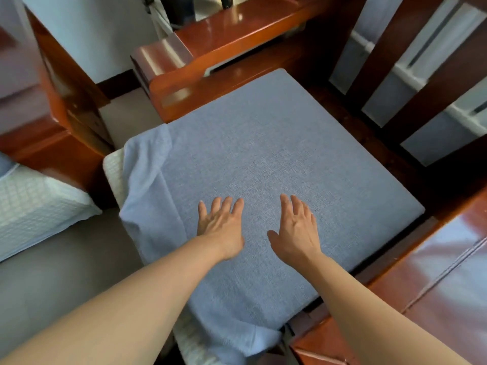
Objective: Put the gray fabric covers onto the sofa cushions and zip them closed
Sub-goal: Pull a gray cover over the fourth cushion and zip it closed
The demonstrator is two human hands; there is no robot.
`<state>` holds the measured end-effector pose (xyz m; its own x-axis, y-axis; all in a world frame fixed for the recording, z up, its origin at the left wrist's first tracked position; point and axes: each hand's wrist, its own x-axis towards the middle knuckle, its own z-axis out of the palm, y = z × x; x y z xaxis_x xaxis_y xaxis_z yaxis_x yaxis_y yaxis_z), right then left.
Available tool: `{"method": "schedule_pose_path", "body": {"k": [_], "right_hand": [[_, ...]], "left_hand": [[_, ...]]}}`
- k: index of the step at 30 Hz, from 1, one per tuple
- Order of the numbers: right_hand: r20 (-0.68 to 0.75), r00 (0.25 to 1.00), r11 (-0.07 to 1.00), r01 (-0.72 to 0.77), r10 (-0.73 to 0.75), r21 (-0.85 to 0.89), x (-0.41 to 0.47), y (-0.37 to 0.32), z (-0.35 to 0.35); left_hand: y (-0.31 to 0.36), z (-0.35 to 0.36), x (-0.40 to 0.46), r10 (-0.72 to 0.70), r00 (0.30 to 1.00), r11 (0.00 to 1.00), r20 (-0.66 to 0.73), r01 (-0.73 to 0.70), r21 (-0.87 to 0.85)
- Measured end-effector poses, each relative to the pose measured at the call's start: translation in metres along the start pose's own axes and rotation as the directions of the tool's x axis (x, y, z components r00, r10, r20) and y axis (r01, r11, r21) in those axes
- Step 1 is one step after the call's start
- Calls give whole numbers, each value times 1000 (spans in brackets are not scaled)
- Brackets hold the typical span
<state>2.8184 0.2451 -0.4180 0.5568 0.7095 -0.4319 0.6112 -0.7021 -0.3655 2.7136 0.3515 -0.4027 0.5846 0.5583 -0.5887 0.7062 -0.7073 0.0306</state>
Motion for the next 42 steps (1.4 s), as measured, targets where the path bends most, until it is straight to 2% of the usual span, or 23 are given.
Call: {"method": "schedule_pose_path", "body": {"k": [8, 12, 15, 19, 22, 27, 34, 38, 42], "right_hand": [[63, 971, 969, -236, 231, 77, 58, 1, 20], [129, 909, 902, -411, 396, 128, 80, -20, 55], [219, 855, 847, -506, 470, 162, 88, -44, 82], [273, 794, 803, -586, 543, 109, 94, -61, 109], [239, 799, 816, -577, 552, 44, 95, -63, 117], [230, 786, 799, -599, 574, 49, 100, -69, 126], [178, 788, 790, -608, 590, 75, 104, -68, 140], [177, 786, 786, -612, 593, 84, 105, -68, 144], [169, 779, 774, -623, 604, 108, 105, -67, 144]], "left_hand": [[-5, -1, 103, 187, 976, 974, 115, -199, 110], [-24, 7, 151, 328, 910, 910, 254, -376, 171], [-46, 16, 166, 362, 864, 859, 350, -455, 234], [-66, 29, 175, 410, 837, 804, 362, -519, 290], [-66, 32, 173, 411, 847, 794, 338, -515, 324], [-62, 23, 175, 403, 835, 723, 375, -542, 428], [-59, 32, 172, 410, 842, 549, 351, -535, 643], [-65, 43, 171, 479, 822, 472, 308, -537, 700], [-62, 42, 175, 547, 757, 390, 357, -608, 692]]}}
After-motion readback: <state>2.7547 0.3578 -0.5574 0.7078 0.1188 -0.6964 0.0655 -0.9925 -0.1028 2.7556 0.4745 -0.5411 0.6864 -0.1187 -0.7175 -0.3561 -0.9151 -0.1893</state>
